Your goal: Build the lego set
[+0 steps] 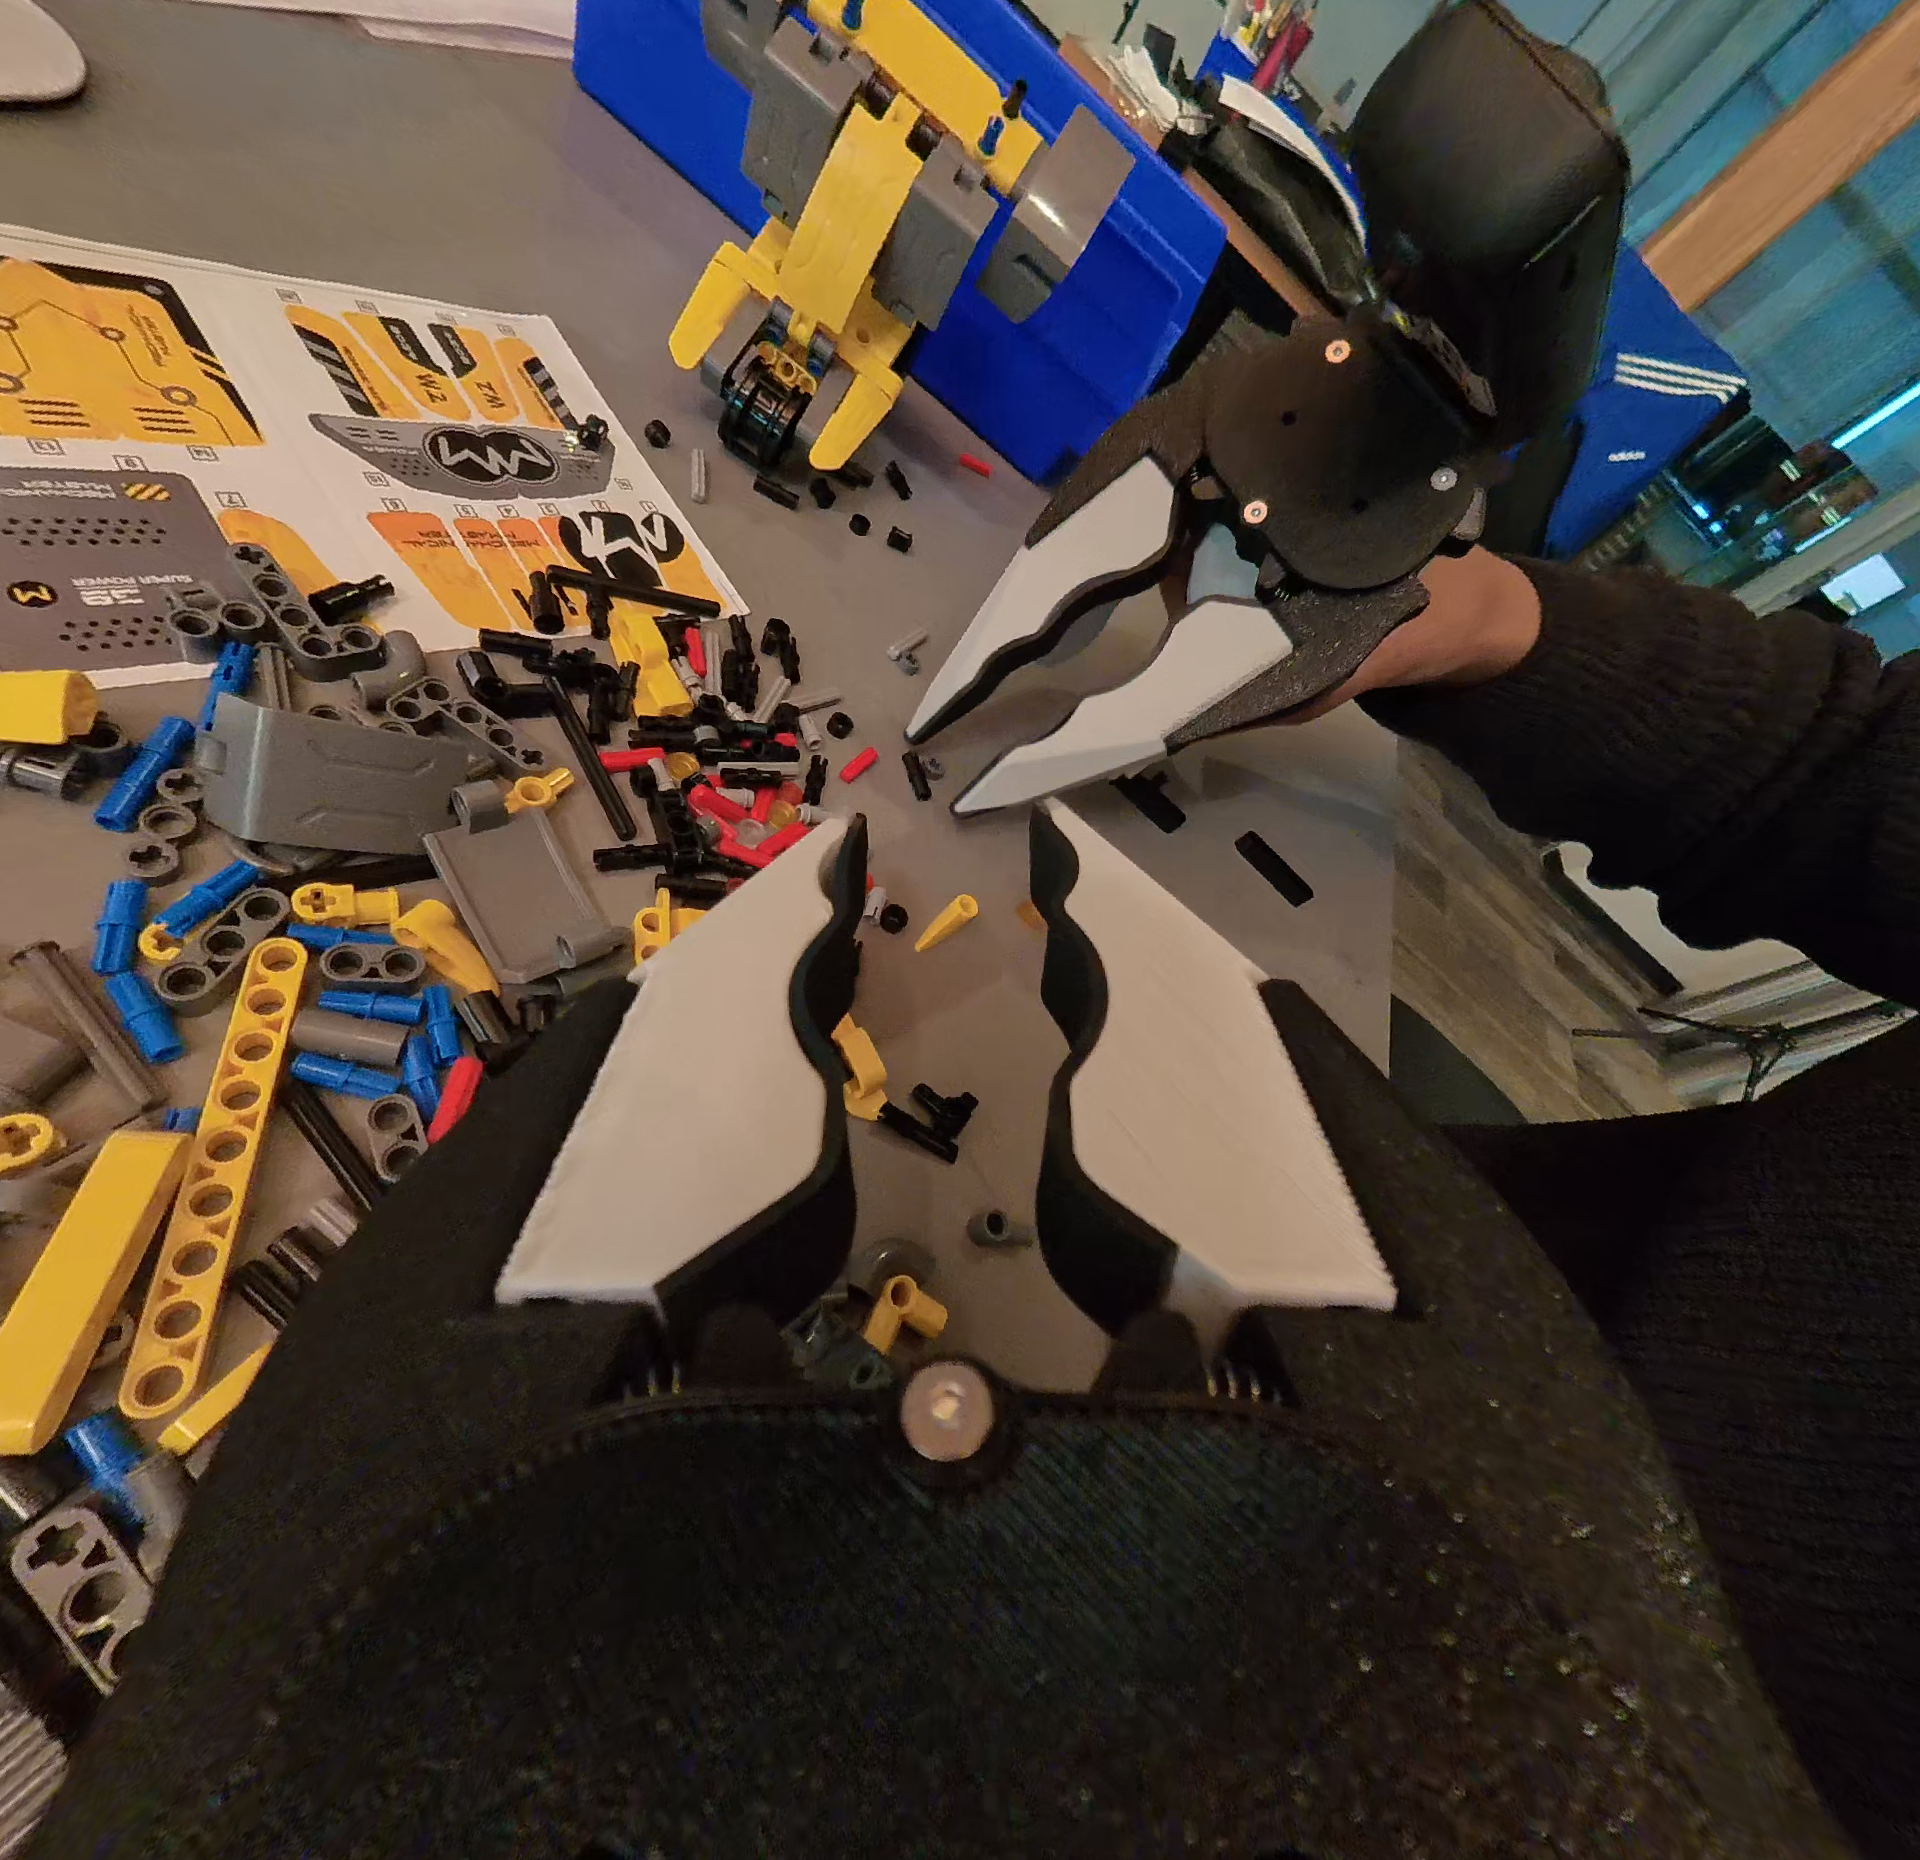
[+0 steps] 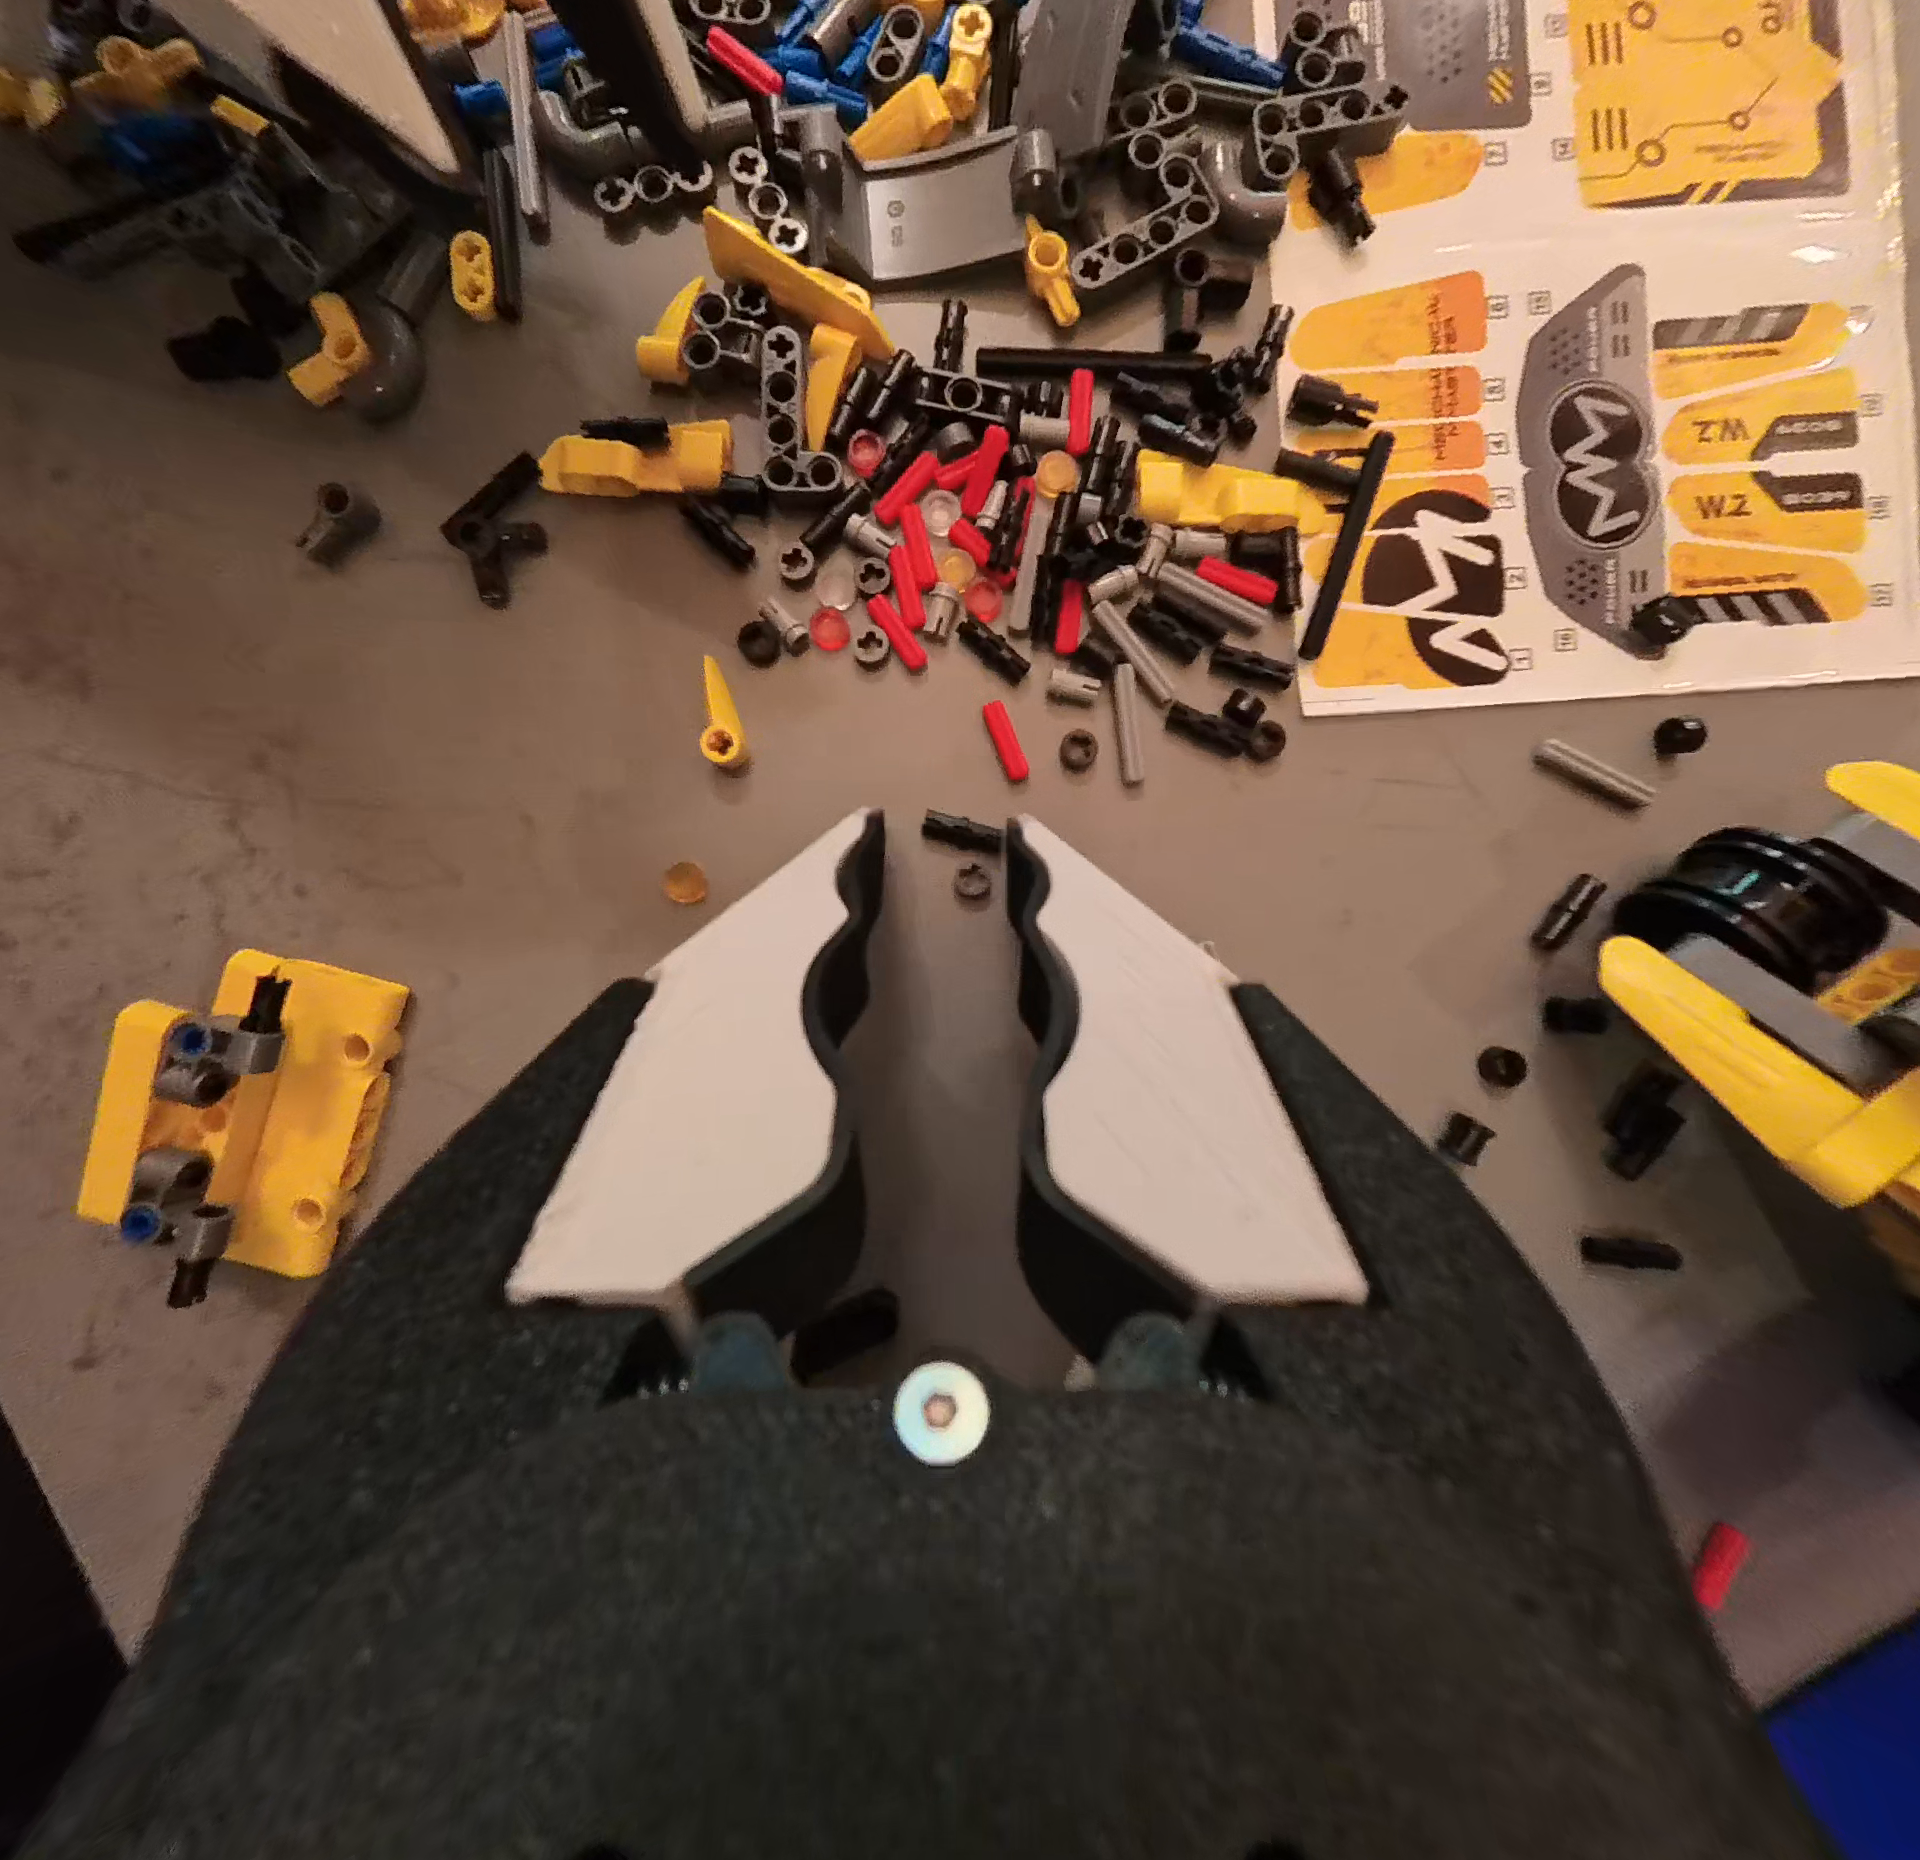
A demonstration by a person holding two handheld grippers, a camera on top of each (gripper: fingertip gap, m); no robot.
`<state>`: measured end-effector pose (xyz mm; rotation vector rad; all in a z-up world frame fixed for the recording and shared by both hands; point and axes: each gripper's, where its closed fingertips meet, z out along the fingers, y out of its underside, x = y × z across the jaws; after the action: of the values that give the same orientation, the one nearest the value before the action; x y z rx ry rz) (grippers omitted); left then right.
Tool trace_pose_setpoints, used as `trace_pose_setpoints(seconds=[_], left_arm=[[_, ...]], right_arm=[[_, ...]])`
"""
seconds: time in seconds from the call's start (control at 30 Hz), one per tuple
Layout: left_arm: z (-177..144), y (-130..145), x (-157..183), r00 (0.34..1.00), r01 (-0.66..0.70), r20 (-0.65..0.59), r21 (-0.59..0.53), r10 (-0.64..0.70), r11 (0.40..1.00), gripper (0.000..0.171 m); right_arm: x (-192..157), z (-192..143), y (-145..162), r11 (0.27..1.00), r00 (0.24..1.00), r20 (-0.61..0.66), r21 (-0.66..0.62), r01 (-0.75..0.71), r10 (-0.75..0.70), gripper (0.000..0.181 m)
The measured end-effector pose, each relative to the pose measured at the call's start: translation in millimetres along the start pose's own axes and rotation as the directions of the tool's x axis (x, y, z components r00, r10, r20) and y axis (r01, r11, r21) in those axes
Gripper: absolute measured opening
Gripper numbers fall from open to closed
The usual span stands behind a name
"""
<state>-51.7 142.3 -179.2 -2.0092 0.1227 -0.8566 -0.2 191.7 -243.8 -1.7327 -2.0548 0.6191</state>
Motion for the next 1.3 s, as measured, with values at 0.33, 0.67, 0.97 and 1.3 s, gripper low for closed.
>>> trace_pose_setpoints(seconds=[0.33, 0.67, 0.97, 1.3], left_arm=[[4, 3, 12, 0.996, 0.020, -0.087, -0.014, -0.021, 1.000, 0.036], [-4, -5, 49, 0.896, 0.192, -0.407, -0.006, -0.178, 0.981, 0.034], [-10, -10, 73, 0.798, 0.241, -0.564, -0.027, -0.214, 0.970, 0.019], [-19, -18, 79, 0.729, 0.308, -0.639, -0.015, -0.246, 0.951, 0.001]], right_arm=[[-9, -4, -16, 0.988, 0.987, -0.095, 0.074, 0.133, -0.126, 0.015], [-74, -68, -82, 0.720, 0.784, -0.393, 0.335, 0.608, -0.480, 0.014], [-84, -81, -87, 0.704, 0.808, -0.371, 0.403, 0.585, -0.458, 0.014], [-84, -84, -95, 0.689, 0.809, -0.391, 0.432, 0.582, -0.439, 0.015]])
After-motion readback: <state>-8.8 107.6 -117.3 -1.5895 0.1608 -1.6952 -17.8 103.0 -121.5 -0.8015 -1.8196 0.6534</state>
